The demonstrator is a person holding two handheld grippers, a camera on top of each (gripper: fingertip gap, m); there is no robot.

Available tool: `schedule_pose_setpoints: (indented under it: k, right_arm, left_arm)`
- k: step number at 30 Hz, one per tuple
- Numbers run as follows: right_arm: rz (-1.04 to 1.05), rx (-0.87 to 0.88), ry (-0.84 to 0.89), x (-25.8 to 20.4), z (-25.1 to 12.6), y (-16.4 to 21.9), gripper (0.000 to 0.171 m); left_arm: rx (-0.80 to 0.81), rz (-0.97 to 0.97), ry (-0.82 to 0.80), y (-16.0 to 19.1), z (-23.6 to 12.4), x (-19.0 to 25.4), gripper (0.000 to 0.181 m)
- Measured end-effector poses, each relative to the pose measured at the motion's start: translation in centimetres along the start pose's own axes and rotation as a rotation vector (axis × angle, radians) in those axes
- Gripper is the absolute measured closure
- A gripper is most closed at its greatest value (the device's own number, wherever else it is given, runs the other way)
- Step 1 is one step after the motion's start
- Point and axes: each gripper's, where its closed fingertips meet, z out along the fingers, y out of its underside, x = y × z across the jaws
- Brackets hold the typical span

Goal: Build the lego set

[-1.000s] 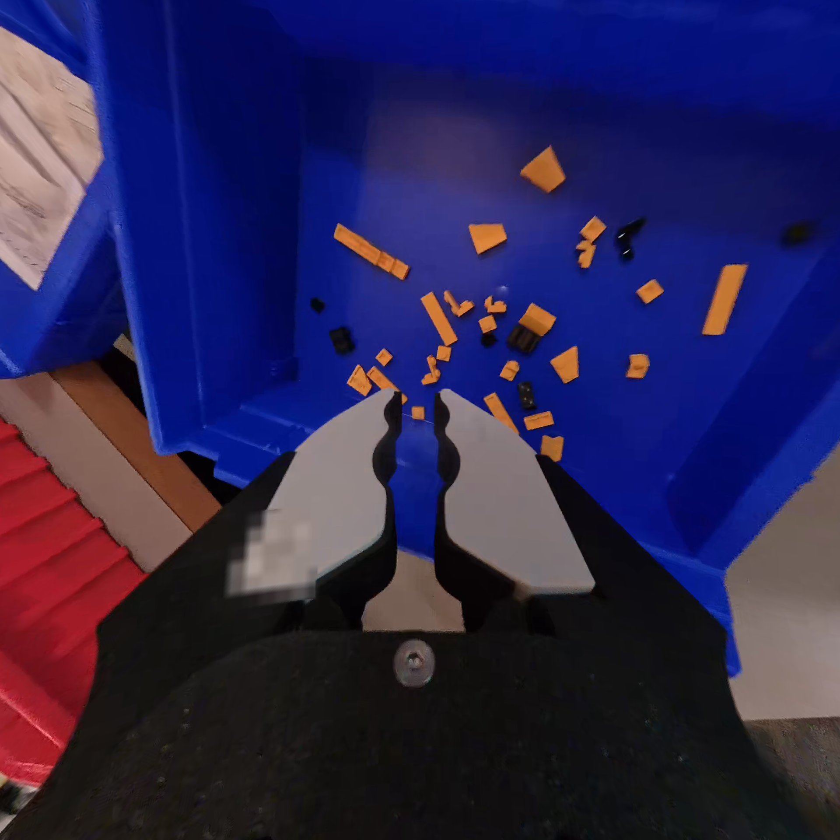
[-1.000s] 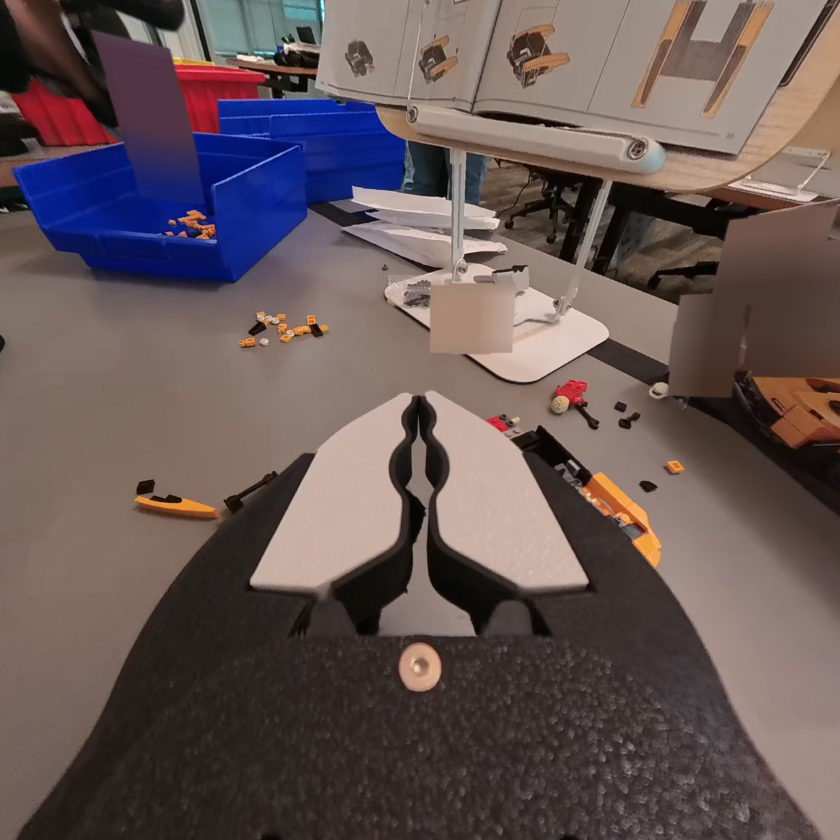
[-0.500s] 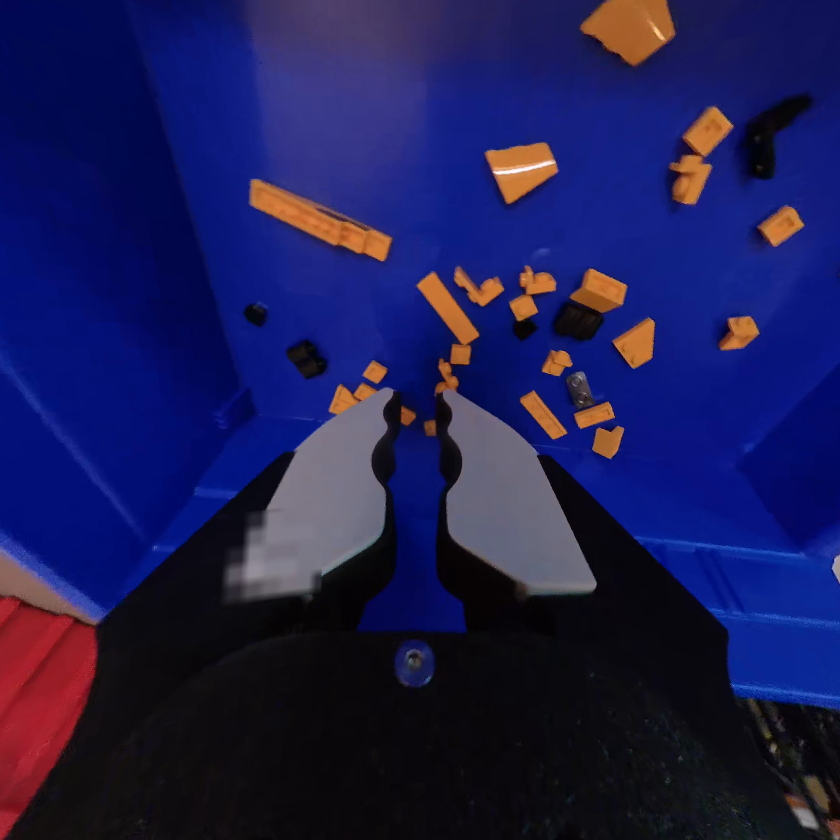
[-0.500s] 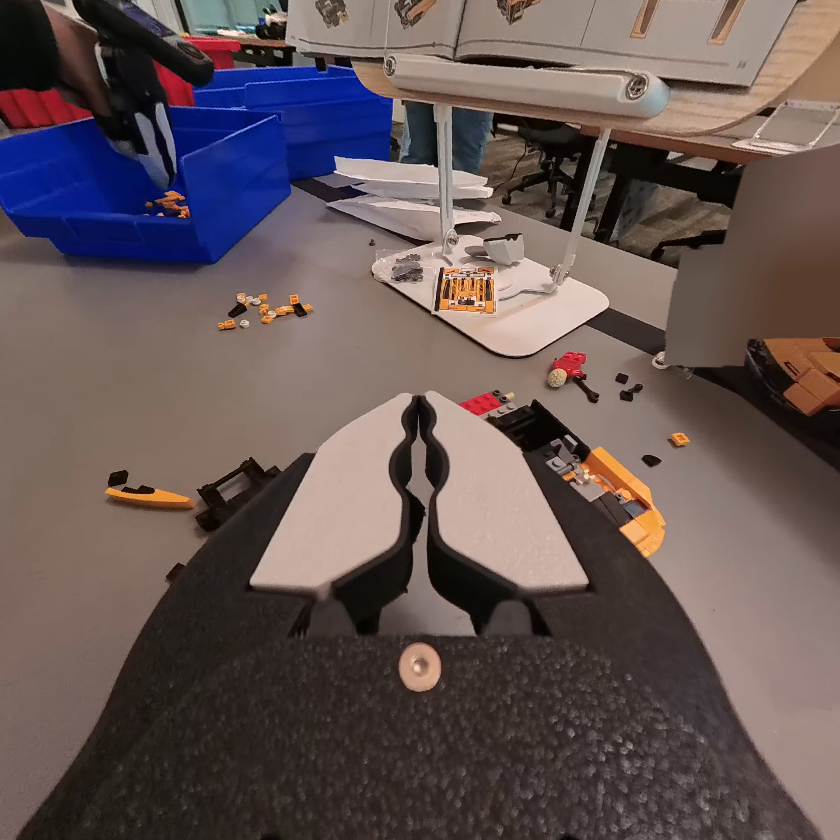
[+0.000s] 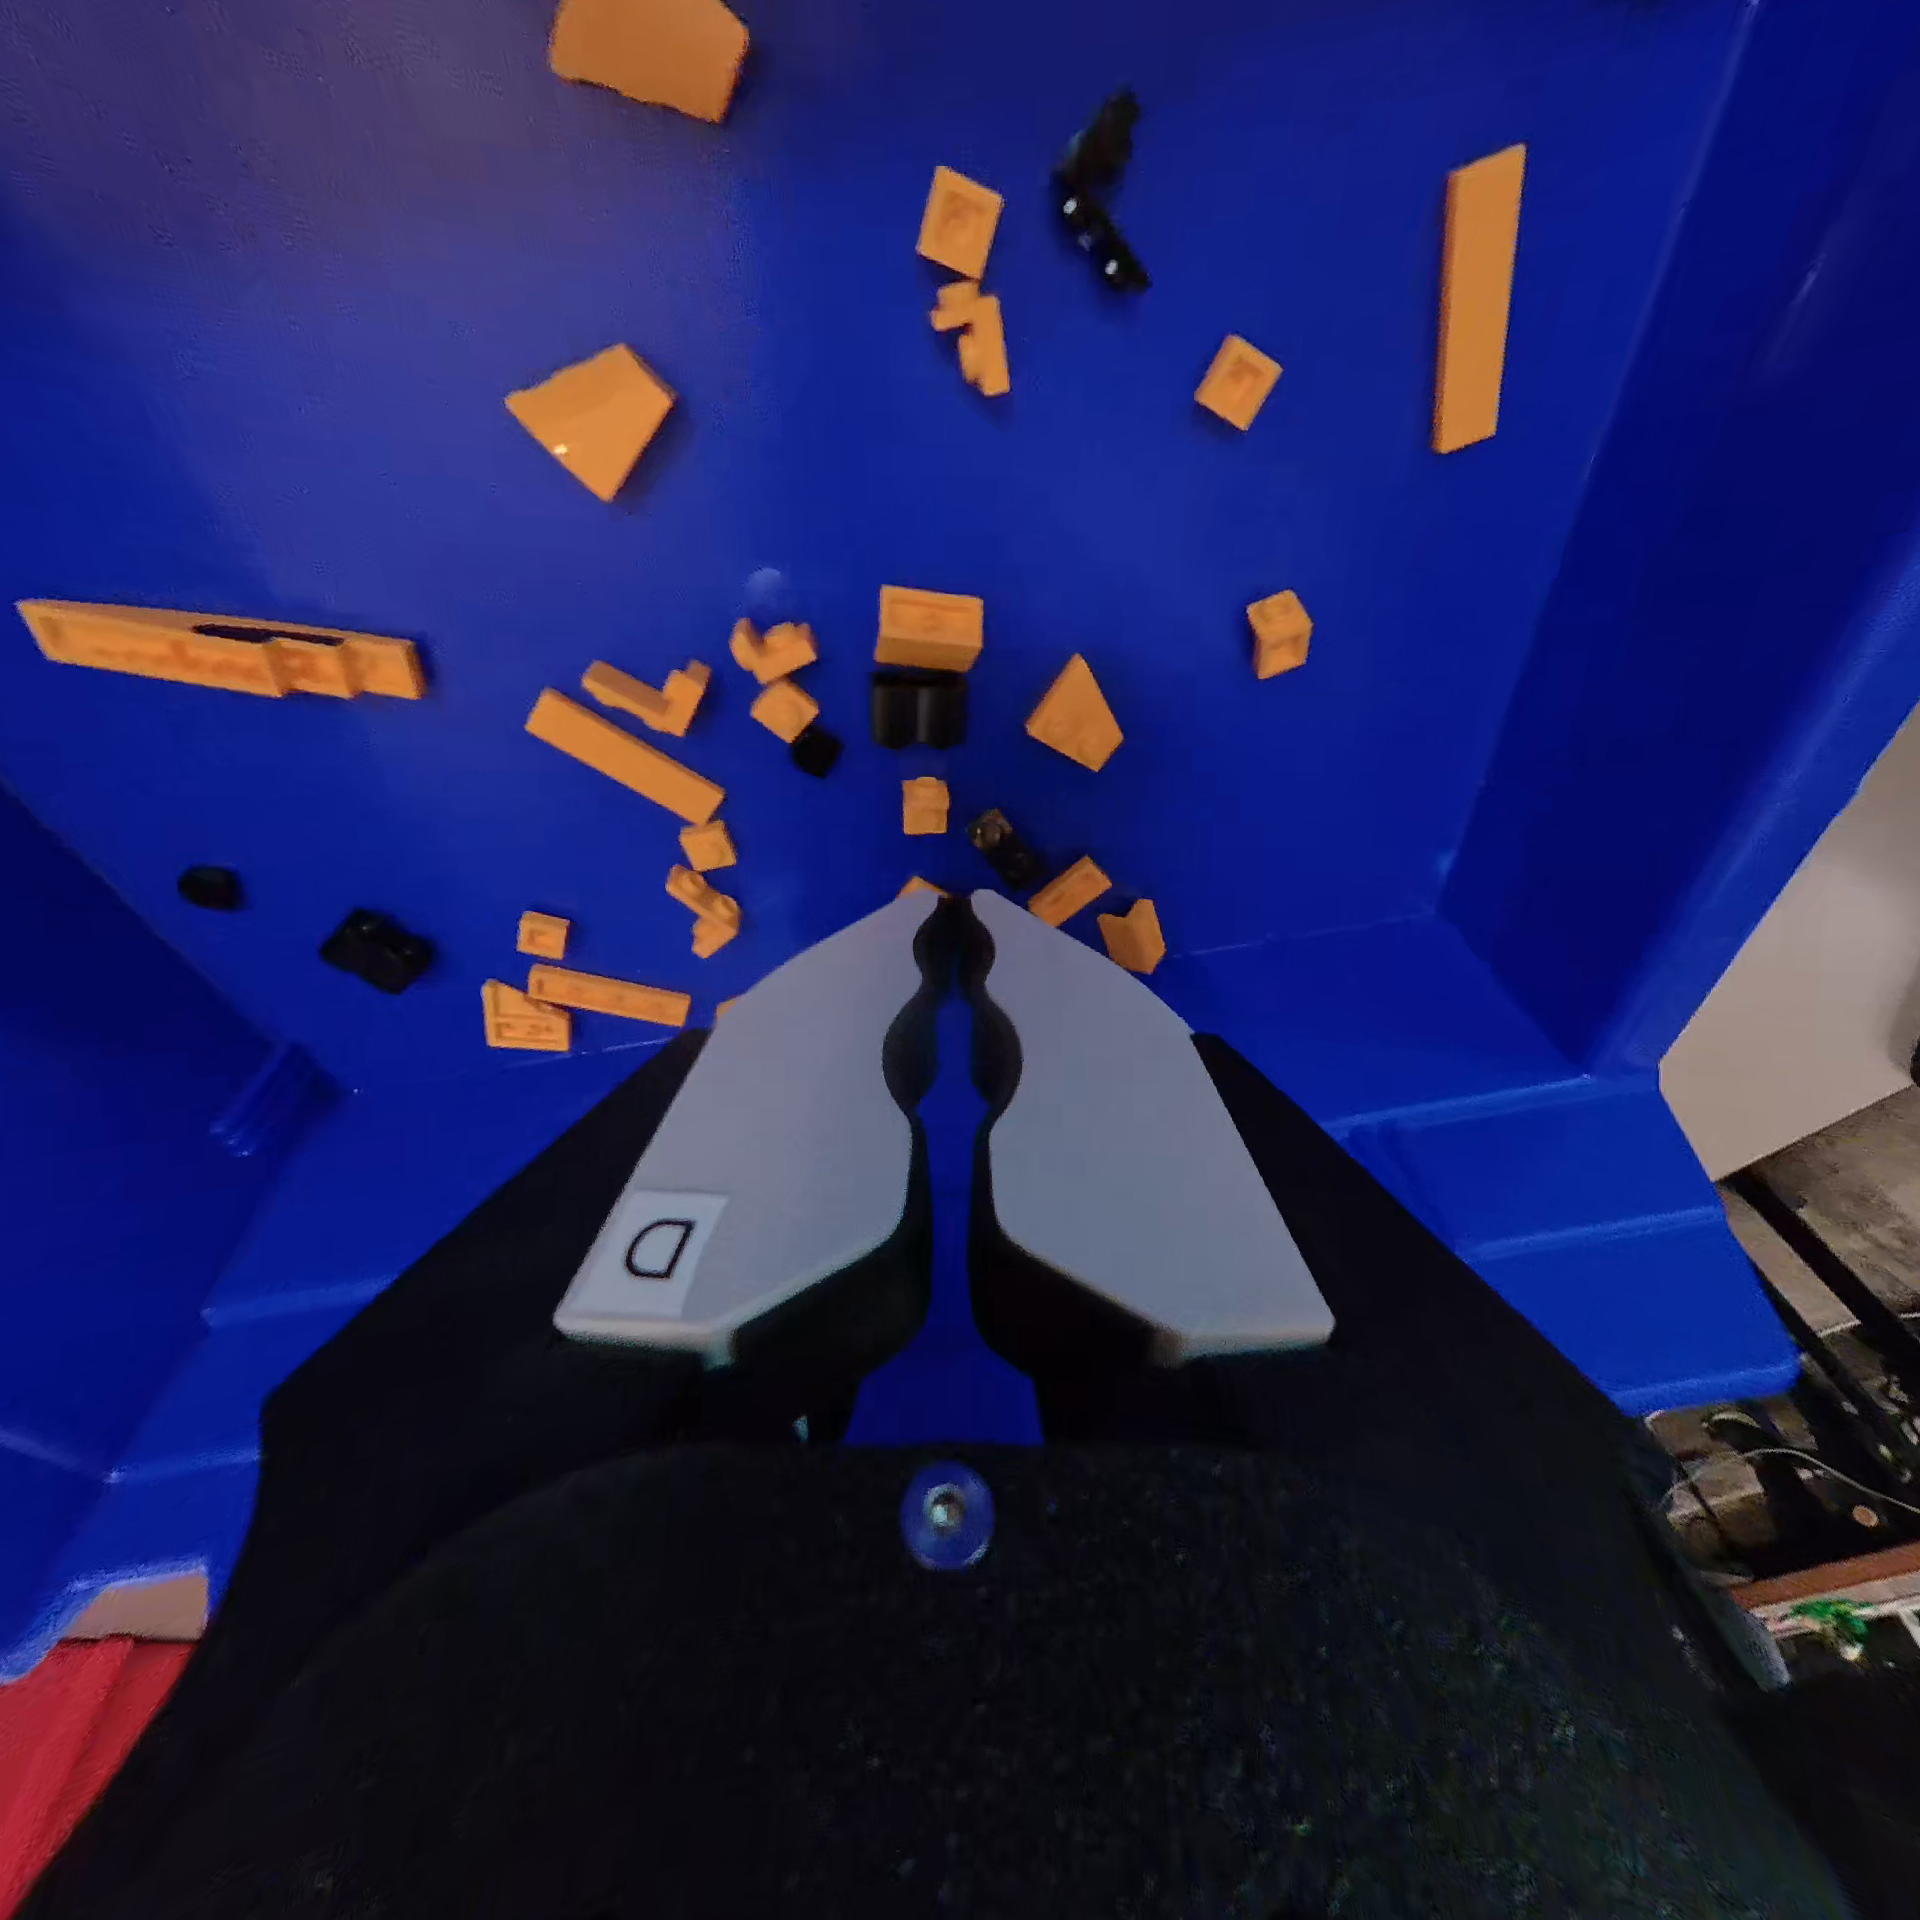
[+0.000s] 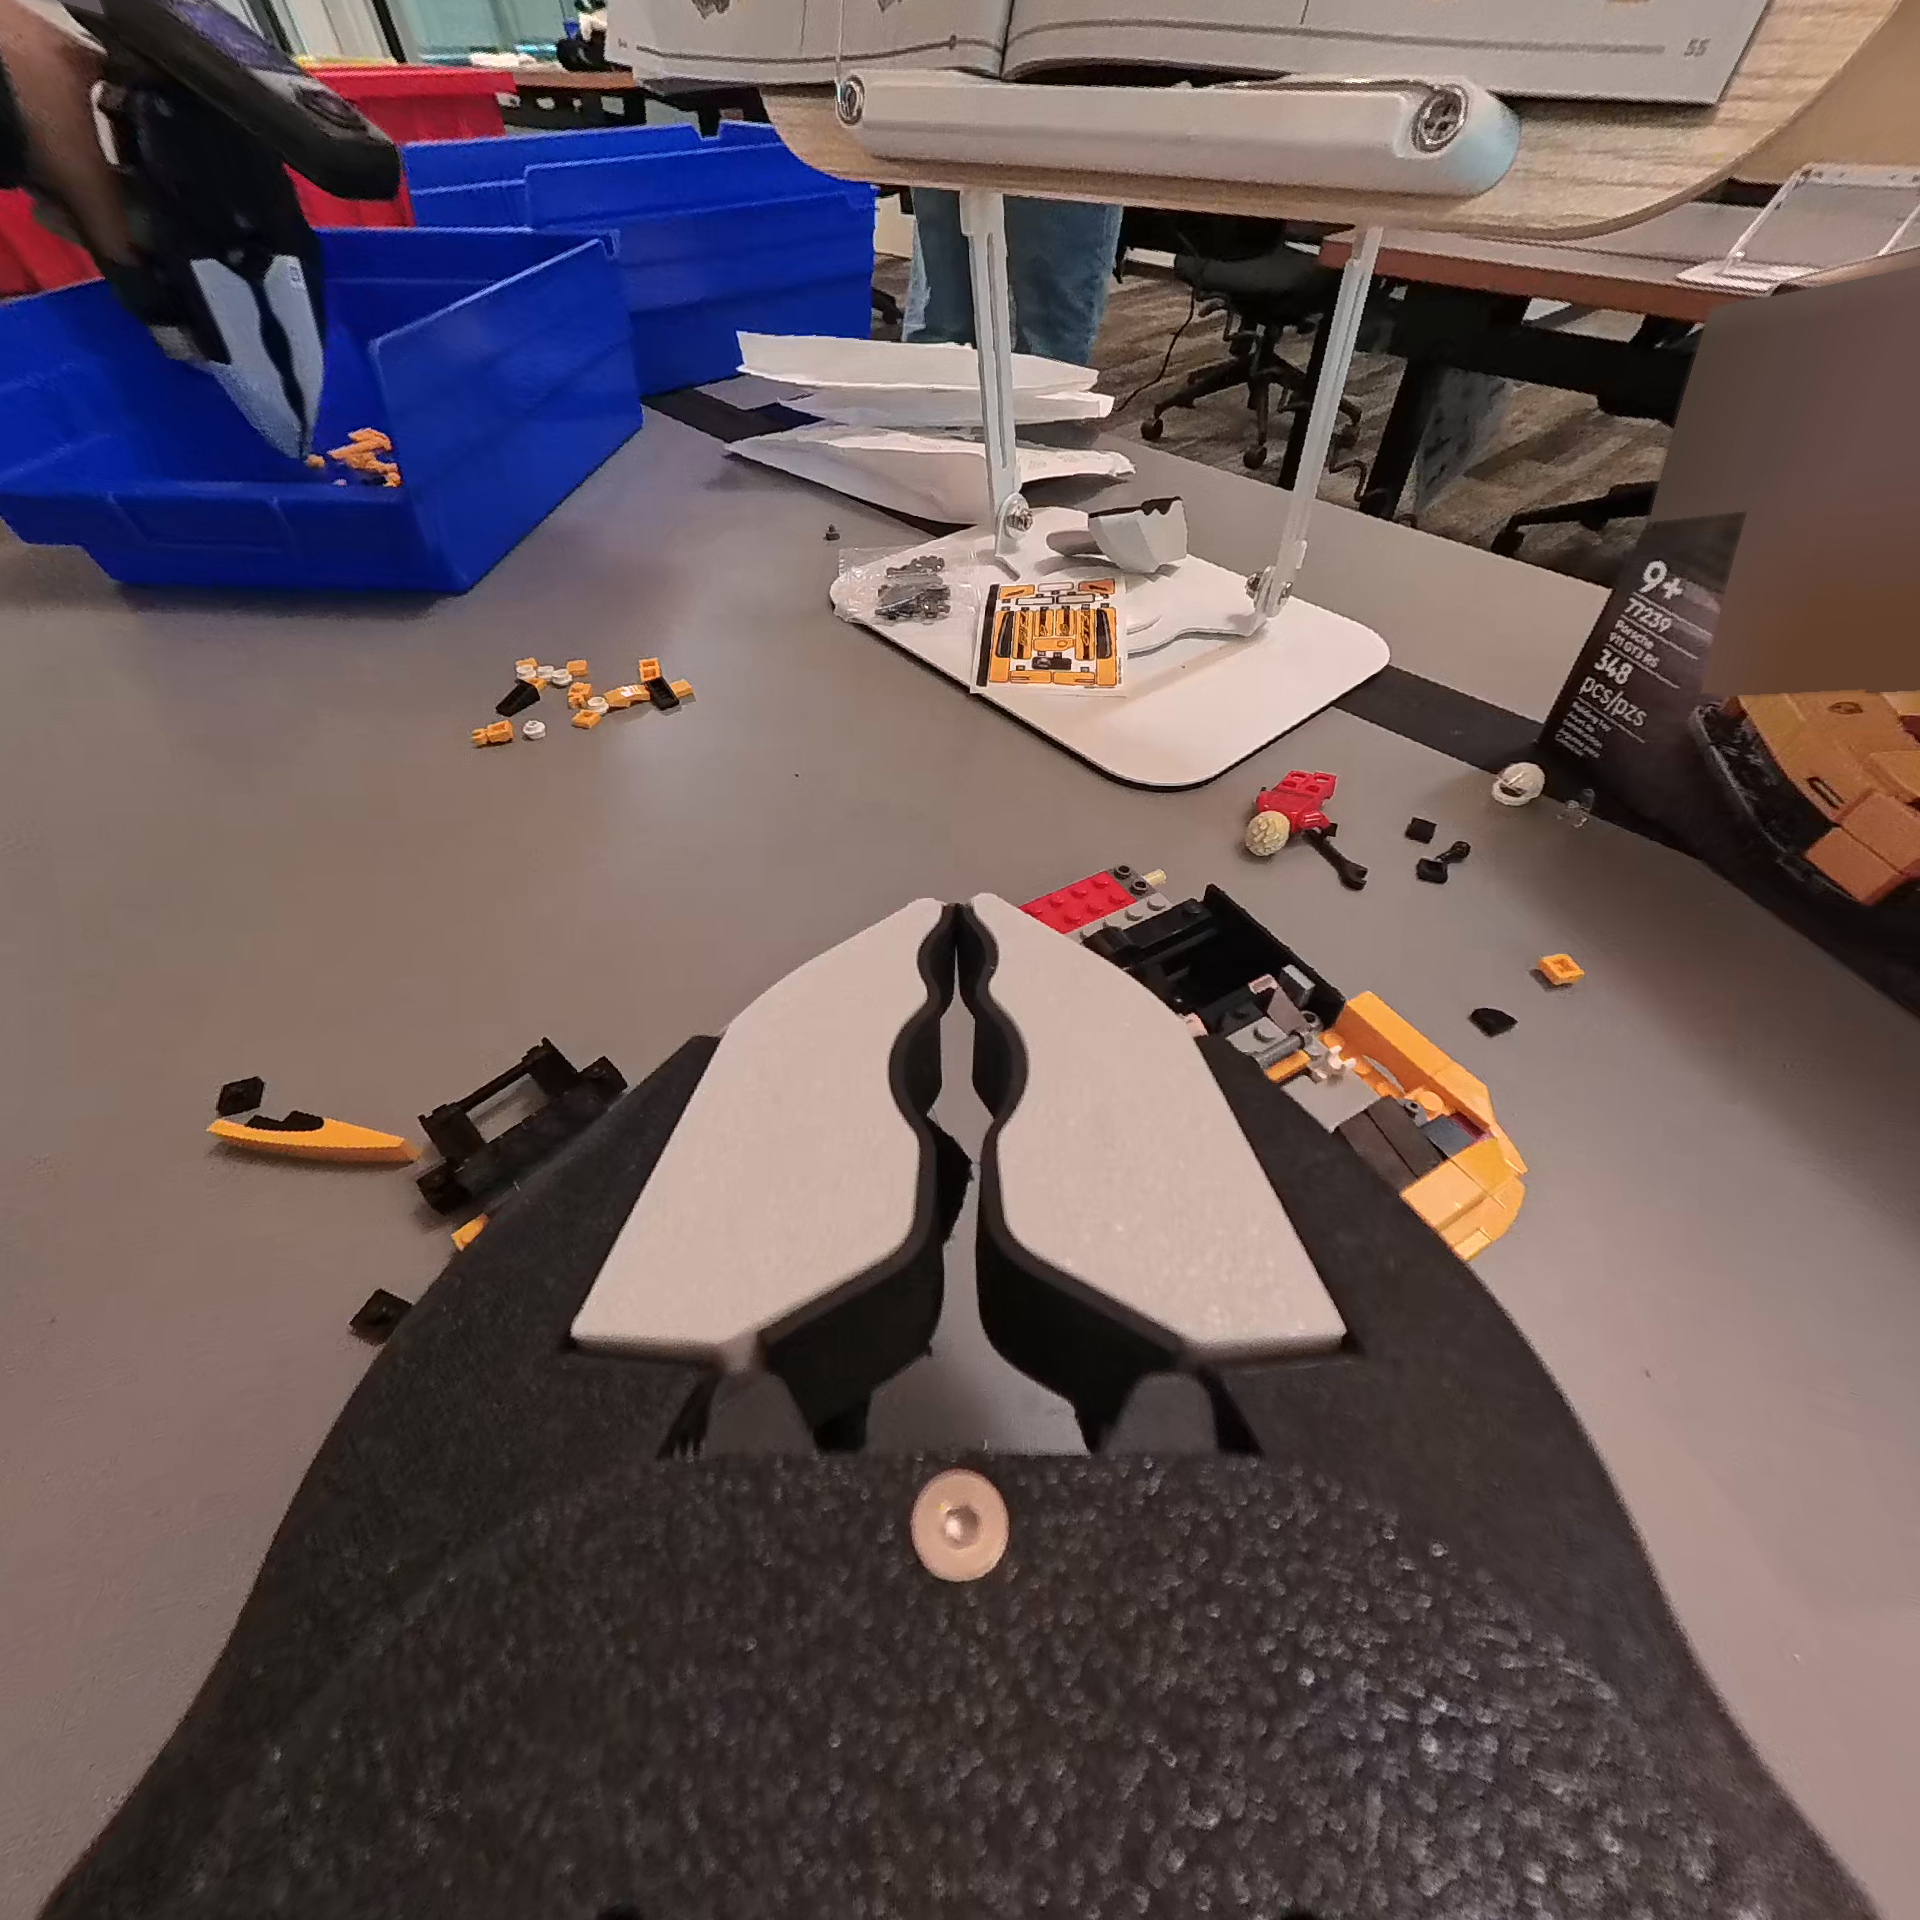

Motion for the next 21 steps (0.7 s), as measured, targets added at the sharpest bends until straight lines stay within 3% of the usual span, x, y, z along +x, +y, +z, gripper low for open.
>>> schedule_pose_setpoints:
  k: [5, 10, 16, 21]
  right_arm:
    - [-0.008, 0.011, 0.005, 0.1, -0.1, -0.2, 0.171]
    - [-0.01, 0.011, 0.004, 0.0, -0.1, -0.2, 0.171]
    - [-0.013, 0.01, 0.008, 0.1, -0.2, -0.3, 0.171]
    - [-0.012, 0.009, 0.004, 0.0, -0.2, -0.2, 0.171]
  left_arm:
    - [-0.007, 0.012, -0.004, 0.2, 0.4, 0.7, 0.179]
    - [-0.043, -0.02, 0.0, 0.2, 1.1, 0.9, 0.161]
    - [-0.105, -0.017, 0.035, 0.2, 2.0, 1.4, 0.17]
    - [0.062, 0.041, 0.115, -2.5, 0.4, 3.2, 0.169]
